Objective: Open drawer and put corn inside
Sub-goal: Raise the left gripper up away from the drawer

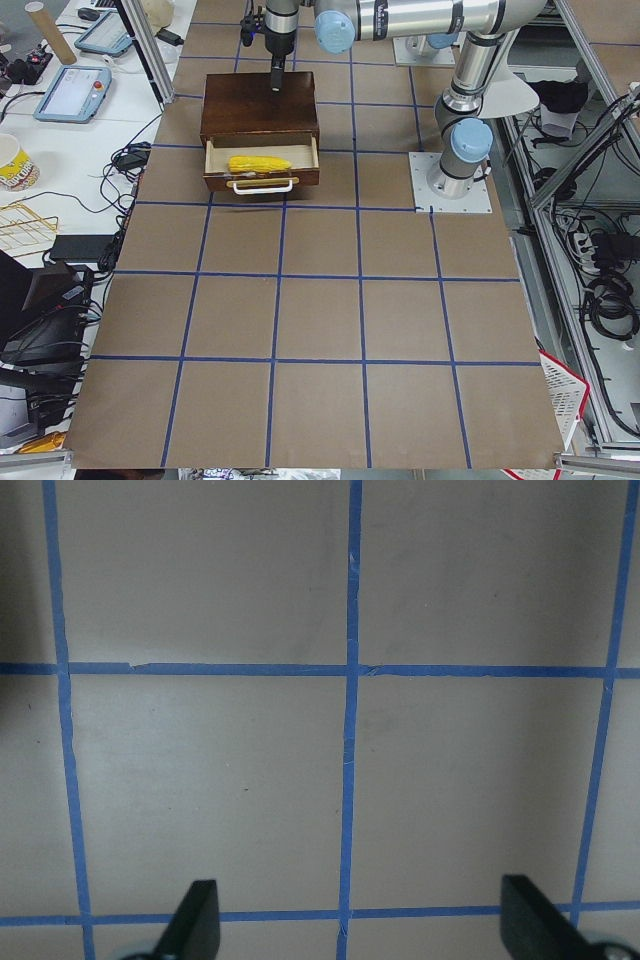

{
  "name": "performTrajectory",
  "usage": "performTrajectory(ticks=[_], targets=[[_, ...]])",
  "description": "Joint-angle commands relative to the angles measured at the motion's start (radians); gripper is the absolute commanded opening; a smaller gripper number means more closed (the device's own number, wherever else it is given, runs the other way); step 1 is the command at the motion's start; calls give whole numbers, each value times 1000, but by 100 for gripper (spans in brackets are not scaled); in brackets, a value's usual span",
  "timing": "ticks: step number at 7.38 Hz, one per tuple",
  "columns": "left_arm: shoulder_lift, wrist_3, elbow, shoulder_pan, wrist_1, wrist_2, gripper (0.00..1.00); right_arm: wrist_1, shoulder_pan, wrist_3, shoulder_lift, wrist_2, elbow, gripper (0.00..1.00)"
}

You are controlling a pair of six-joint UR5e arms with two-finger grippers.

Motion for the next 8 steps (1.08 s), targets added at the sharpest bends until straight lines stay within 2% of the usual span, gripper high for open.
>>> performTrajectory(ticks=[1,4,8], targets=[[46,-13,64,-24,-142,-1,100,-1,0,0,0,-1,0,100],[49,-13,102,-23,-204,-4,100,-1,0,0,0,-3,0,100],[49,-13,97,-24,-235,2,100,0,0,0,0,-1,0,100]])
